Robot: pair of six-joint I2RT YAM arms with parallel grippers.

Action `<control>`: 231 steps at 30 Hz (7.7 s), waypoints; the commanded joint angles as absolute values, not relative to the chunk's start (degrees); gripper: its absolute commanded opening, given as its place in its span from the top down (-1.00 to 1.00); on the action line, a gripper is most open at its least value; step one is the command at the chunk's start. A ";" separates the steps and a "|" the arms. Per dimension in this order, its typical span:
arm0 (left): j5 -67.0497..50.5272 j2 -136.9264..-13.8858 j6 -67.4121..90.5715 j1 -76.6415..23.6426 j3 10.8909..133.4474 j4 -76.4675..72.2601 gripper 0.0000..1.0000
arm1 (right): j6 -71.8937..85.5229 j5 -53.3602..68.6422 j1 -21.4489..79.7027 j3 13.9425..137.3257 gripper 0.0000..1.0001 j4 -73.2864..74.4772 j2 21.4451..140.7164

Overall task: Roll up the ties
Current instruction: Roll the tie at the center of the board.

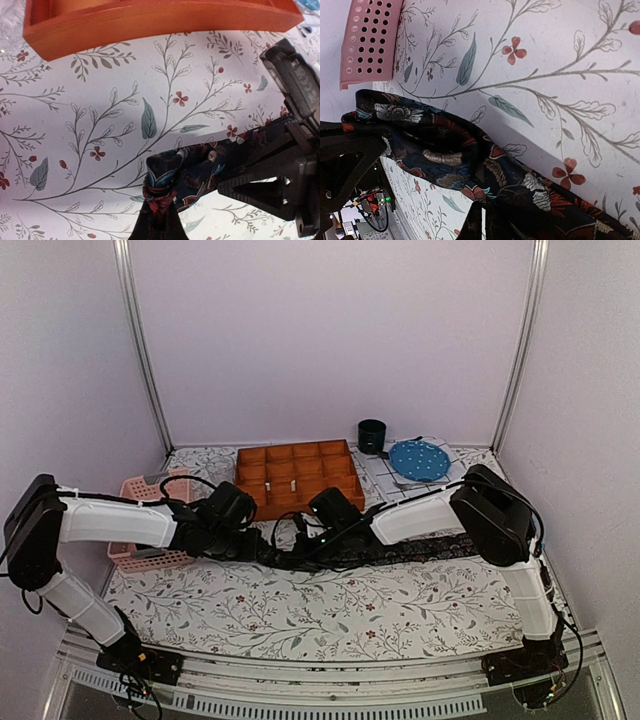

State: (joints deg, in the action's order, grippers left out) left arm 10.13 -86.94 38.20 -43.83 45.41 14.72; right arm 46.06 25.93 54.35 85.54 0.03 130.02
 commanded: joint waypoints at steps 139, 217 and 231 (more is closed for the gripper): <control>28.97 -103.88 33.58 -54.80 65.05 28.48 1.00 | 55.52 17.65 46.70 66.24 0.77 -9.09 101.39; 29.02 -78.18 41.28 -54.42 52.16 20.29 -0.43 | -0.97 15.69 50.97 85.67 -0.72 14.21 117.29; 25.48 -70.00 43.35 -48.62 43.31 19.42 -0.45 | -7.62 14.61 51.91 97.50 -0.80 19.46 130.21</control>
